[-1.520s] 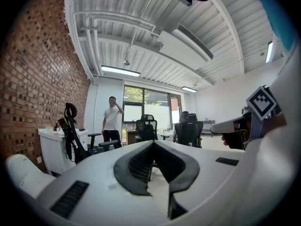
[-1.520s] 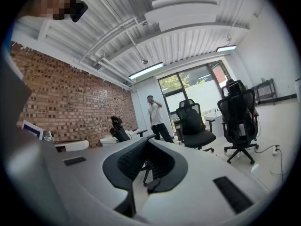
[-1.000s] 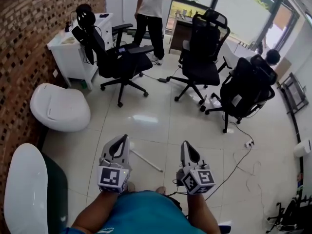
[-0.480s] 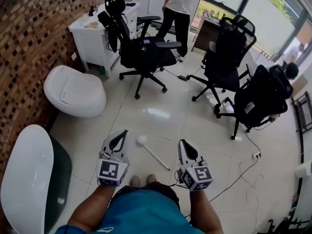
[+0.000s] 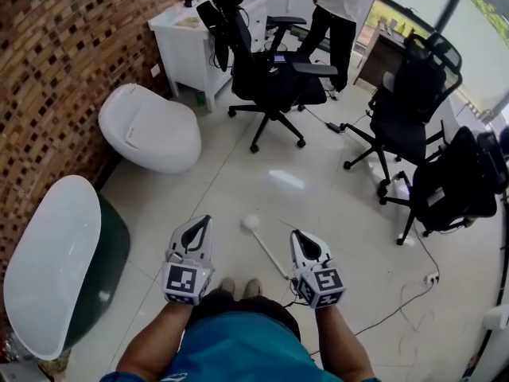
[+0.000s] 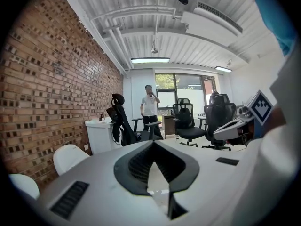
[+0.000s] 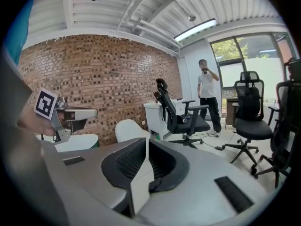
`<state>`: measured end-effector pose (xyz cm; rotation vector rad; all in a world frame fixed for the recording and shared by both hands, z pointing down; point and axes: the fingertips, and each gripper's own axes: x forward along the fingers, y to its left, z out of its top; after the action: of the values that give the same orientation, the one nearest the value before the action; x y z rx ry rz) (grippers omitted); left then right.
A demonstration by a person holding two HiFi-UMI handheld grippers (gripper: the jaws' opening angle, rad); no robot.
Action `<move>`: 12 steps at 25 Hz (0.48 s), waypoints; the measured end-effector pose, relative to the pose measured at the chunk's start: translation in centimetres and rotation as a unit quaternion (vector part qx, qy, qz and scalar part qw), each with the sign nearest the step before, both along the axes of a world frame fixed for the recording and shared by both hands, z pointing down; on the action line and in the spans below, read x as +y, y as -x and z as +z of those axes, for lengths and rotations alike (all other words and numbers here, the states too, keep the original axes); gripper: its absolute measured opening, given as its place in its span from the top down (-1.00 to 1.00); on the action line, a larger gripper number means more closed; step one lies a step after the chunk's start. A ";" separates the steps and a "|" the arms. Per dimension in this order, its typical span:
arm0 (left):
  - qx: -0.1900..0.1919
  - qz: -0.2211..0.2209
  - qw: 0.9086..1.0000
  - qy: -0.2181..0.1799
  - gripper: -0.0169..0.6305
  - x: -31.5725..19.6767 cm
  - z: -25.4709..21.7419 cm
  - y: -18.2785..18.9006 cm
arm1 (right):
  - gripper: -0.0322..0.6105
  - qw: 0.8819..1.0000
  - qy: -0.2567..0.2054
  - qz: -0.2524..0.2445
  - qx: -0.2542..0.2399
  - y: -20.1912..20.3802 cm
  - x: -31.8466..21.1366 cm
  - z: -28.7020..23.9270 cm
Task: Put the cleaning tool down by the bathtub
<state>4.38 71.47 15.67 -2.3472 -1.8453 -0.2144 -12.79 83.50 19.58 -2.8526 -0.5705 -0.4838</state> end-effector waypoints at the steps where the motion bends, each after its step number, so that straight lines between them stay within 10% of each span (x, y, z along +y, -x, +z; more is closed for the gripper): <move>1: 0.004 -0.001 1.000 -0.004 0.96 0.0 0.3 0.0 | 0.78 1.000 -0.003 -0.005 -0.004 -0.2 0.2 0.6; 12: 0.005 0.034 0.999 -0.034 0.96 0.3 5.2 -5.6 | 0.77 0.996 -0.029 0.004 -0.080 -3.8 -0.1 9.0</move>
<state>9.97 71.74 20.84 -2.2326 -1.8793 -0.2511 -9.00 83.42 28.62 -2.7728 -0.5843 -0.7197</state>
